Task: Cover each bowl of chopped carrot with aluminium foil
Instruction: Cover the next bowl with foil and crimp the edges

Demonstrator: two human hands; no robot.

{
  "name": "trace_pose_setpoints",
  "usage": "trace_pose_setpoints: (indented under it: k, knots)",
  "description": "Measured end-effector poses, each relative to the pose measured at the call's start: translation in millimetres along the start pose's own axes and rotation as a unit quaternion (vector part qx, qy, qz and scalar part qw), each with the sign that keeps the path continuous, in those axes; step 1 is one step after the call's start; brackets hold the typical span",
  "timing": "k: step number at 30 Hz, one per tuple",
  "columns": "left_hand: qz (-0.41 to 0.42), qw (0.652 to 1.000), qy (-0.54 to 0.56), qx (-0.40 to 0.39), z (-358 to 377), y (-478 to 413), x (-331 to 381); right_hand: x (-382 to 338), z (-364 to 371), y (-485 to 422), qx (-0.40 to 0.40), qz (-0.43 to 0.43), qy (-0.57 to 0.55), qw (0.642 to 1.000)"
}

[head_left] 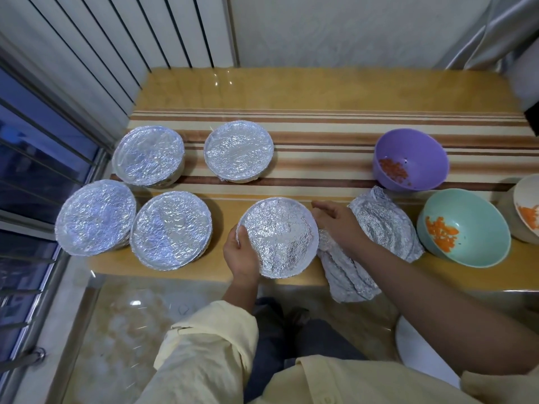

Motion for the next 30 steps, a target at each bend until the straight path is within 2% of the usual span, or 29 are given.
trace_pose_setpoints:
  k: [7,12,14,17,23,26,30]
  knots:
    - [-0.001,1.0,0.012,0.027,-0.6,5.0,-2.4,0.7,9.6,15.3,0.06,-0.002,-0.003,0.998]
    - [-0.019,0.998,0.044,0.04,-2.4,10.6,-3.8,-3.8,13.9,16.0,0.005,-0.001,-0.027,1.0]
    - [-0.025,0.997,0.049,0.049,-6.6,11.3,-5.1,-0.8,5.6,20.9,0.039,0.008,-0.019,0.999]
    - [-0.016,0.998,-0.024,0.058,-17.7,12.4,-3.4,18.5,-6.3,32.7,0.124,0.047,0.028,0.991]
    - [-0.044,0.985,-0.125,0.111,-38.8,27.8,3.9,18.2,-0.9,32.8,0.089,0.03,0.054,0.994]
    - [-0.045,0.988,-0.12,0.088,-30.9,26.4,10.8,11.1,-8.1,29.9,0.096,0.028,0.049,0.994]
    - [-0.014,0.998,-0.052,-0.013,-6.1,14.2,13.3,6.0,-7.7,38.9,0.138,0.028,0.102,0.985]
Point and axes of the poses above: each hand's wrist, its own y-axis away from the middle knuckle, its own z-axis out of the palm, x = y × z, the point moved 10 cm from there along -y, towards the middle knuckle, and after that the axes turned 13 degrees about y, right-handed, at the moved point
